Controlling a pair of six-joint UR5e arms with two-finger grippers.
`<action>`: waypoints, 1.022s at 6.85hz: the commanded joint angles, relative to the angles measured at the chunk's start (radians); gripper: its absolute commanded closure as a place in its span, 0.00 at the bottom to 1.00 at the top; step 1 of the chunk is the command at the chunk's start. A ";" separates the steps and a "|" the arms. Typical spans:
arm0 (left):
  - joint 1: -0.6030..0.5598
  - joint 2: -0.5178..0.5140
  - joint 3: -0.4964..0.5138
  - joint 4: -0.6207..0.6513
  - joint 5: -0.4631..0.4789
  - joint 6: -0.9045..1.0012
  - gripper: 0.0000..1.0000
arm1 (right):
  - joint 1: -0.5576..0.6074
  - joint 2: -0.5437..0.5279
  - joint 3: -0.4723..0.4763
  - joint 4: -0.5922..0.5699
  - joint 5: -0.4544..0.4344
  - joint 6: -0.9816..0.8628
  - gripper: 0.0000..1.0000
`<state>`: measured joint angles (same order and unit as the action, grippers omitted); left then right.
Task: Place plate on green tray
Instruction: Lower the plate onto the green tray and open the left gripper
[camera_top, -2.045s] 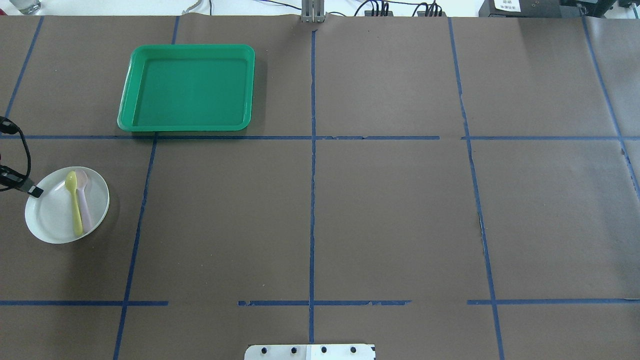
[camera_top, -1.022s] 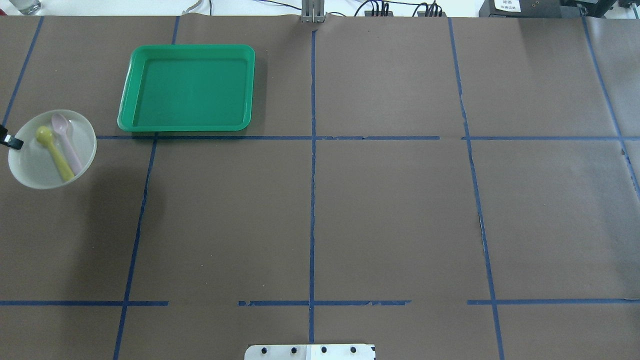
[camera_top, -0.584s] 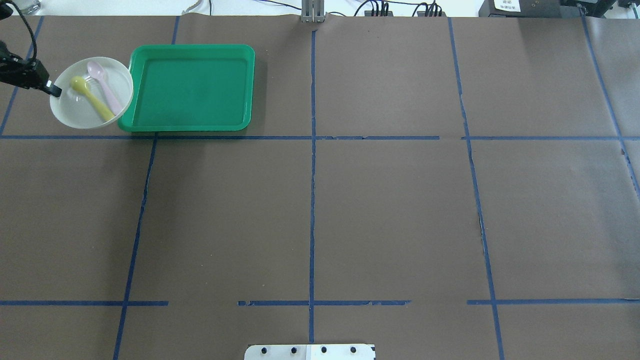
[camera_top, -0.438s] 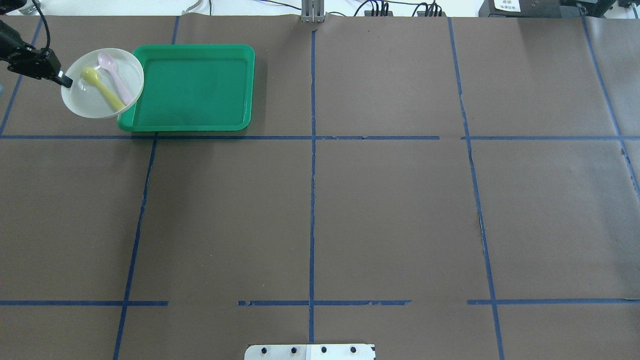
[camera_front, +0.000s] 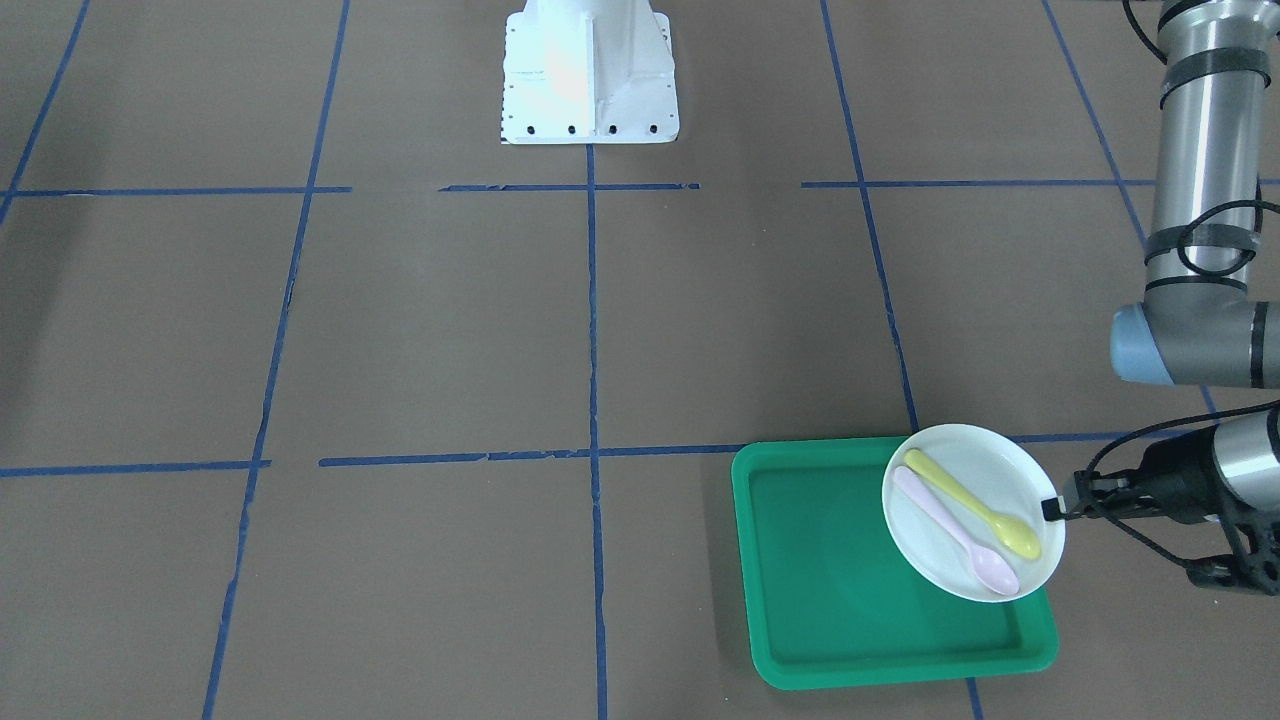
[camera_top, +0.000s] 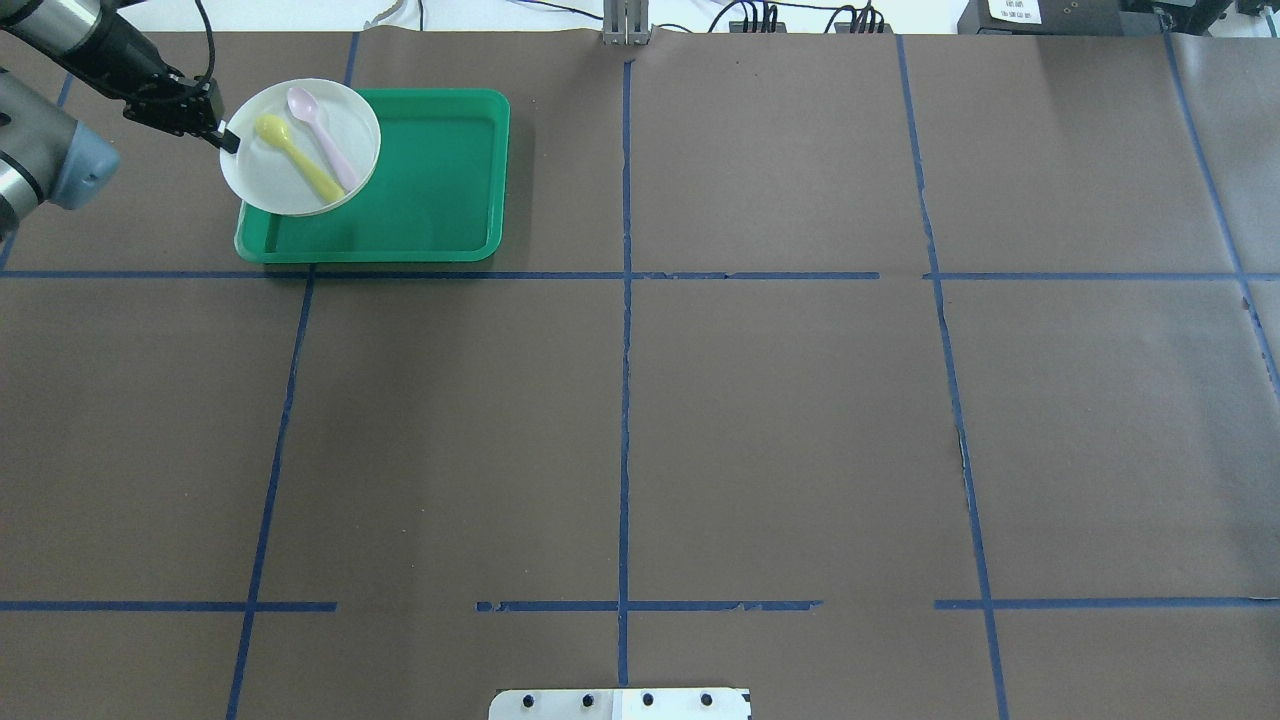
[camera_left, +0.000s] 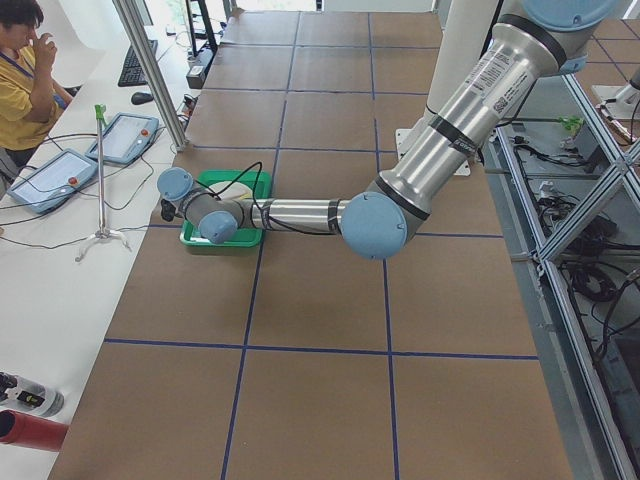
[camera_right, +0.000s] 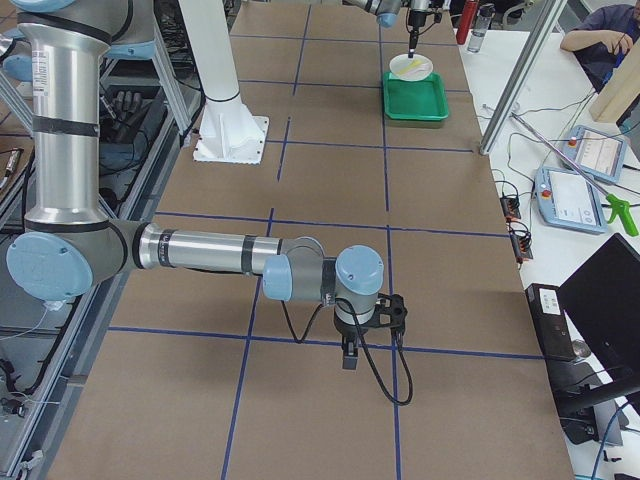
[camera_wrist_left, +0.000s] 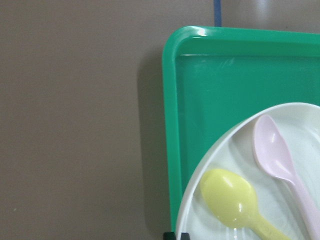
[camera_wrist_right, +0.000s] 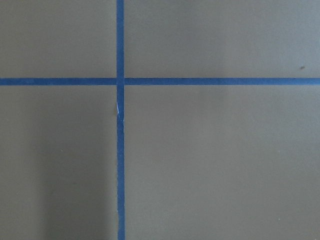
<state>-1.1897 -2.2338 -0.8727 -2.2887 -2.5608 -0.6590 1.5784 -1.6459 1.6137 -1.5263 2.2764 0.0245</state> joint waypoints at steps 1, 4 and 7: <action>0.054 -0.020 0.047 -0.110 0.112 -0.047 1.00 | 0.000 0.000 0.000 0.000 0.000 0.000 0.00; 0.114 -0.058 0.096 -0.224 0.192 -0.124 1.00 | 0.000 0.000 0.000 0.000 0.000 0.000 0.00; 0.137 -0.058 0.098 -0.227 0.192 -0.128 1.00 | 0.000 0.000 0.000 0.000 0.000 0.000 0.00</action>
<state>-1.0623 -2.2911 -0.7754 -2.5139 -2.3690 -0.7832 1.5785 -1.6460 1.6138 -1.5263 2.2764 0.0245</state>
